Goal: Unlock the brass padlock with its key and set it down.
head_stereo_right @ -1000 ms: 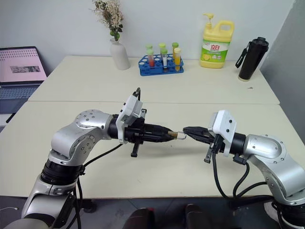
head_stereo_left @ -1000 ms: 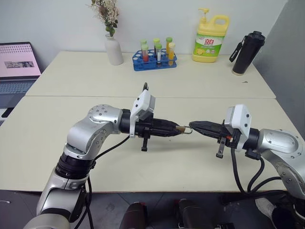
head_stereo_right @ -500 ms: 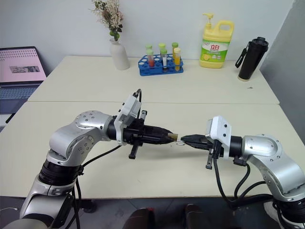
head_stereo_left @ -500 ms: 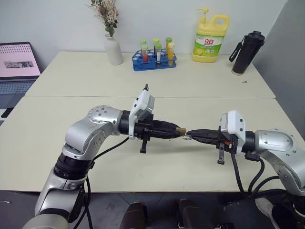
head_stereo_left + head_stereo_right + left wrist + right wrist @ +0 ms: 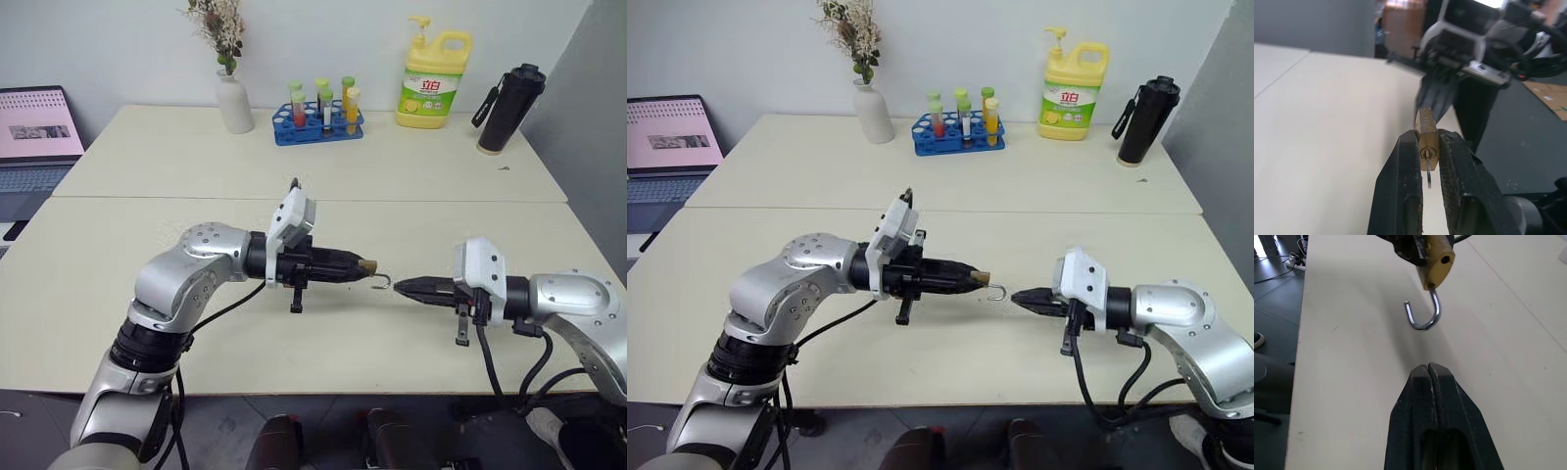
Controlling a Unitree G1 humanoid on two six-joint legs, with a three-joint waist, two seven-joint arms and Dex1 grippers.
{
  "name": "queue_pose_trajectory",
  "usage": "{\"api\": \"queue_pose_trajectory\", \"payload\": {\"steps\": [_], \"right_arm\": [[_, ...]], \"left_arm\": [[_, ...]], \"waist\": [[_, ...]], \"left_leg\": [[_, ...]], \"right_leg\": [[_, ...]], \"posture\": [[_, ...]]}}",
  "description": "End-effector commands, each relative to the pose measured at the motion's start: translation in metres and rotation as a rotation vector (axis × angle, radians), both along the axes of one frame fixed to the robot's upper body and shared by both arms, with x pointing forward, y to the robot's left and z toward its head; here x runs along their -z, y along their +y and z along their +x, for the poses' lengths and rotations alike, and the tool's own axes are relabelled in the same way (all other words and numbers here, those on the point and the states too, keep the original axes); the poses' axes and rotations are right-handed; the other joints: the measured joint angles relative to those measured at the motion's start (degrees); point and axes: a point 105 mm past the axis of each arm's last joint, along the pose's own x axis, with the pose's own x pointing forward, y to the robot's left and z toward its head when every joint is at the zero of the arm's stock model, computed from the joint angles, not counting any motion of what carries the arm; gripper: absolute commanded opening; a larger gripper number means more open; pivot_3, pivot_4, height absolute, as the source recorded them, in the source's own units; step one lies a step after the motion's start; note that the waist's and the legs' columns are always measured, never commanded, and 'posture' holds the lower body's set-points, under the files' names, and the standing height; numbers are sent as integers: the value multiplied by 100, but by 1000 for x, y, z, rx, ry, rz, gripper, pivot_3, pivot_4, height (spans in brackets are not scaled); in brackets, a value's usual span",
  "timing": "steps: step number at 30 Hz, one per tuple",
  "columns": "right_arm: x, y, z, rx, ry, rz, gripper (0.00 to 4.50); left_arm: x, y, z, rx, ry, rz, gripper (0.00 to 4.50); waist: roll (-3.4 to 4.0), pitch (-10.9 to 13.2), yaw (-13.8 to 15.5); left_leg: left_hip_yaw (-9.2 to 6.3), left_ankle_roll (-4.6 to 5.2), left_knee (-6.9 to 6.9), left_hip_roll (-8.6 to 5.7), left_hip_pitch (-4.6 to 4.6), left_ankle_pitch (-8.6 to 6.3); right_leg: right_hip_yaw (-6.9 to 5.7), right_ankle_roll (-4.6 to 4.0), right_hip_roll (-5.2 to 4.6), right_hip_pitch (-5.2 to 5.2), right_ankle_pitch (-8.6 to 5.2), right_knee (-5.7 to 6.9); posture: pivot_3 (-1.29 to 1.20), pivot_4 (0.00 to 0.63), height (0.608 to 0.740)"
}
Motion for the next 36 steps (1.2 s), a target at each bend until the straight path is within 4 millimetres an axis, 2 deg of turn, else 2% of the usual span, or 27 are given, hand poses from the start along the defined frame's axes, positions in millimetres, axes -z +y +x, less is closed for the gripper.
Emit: {"api": "queue_pose_trajectory", "payload": {"steps": [1, 5, 11, 17, 28, 30, 31, 34, 36], "right_arm": [[-8, 7, -12, -25, -43, 33, 909], [1, 10, -8, -1, -70, 9, 2347], [11, 11, 1, 39, -103, -50, 4482], [20, 10, 6, 64, -123, -99, 4500], [23, 10, 6, 76, -117, -94, 4500], [23, 10, 6, 76, -115, -93, 4500], [22, 9, 6, 75, -114, -94, 4500], [22, 9, 5, 73, -109, -93, 4500], [22, 8, 5, 74, -107, -97, 4500]], "left_arm": [[20, 4, 5, -78, 113, 7, 170], [38, 6, 17, -163, 195, 6, 170], [63, 2, 21, -191, 281, 46, 170], [79, -3, 26, -219, 308, 80, 170], [81, -7, 32, -220, 307, 61, 170], [81, -6, 39, -243, 292, 60, 926], [81, -6, 42, -253, 280, 64, 1127], [77, -7, 44, -243, 269, 55, 2114], [72, -6, 51, -254, 194, 69, 2745]], "waist": [[0, 0, -3], [-1, 0, -1], [-1, -1, 1], [-1, -1, 2], [-1, -1, 3], [-1, -1, 5], [-2, -1, 6], [-2, -1, 3], [-2, -1, 4]], "left_leg": [[0, 0, 0, 0, 1, 0], [-3, 0, 3, 0, 0, 0], [1, 0, 2, -1, 1, 0], [0, 0, 2, -2, 0, 0], [0, 0, 2, -2, 0, 0], [0, 0, 2, -2, 0, 0], [-1, 0, 2, -3, 0, 0], [0, 0, 2, -3, 0, 0], [1, 0, 2, -3, -1, 0]], "right_leg": [[1, 0, 0, 0, 0, 1], [-2, 1, 0, 0, 0, 3], [-2, 1, 0, 0, 1, 2], [0, 1, 0, -1, 1, 2], [-1, 1, 0, -1, 1, 2], [-2, 1, 0, 0, 1, 2], [-1, 1, 0, 0, 1, 2], [-1, 1, 0, 0, 1, 3], [-1, 1, 0, 0, 1, 2]], "posture": [[0, 150, 740], [0, 150, 740], [0, 150, 740], [0, 150, 740], [0, 150, 740], [0, 150, 740], [0, 150, 740], [0, 150, 740], [0, 150, 740]]}}
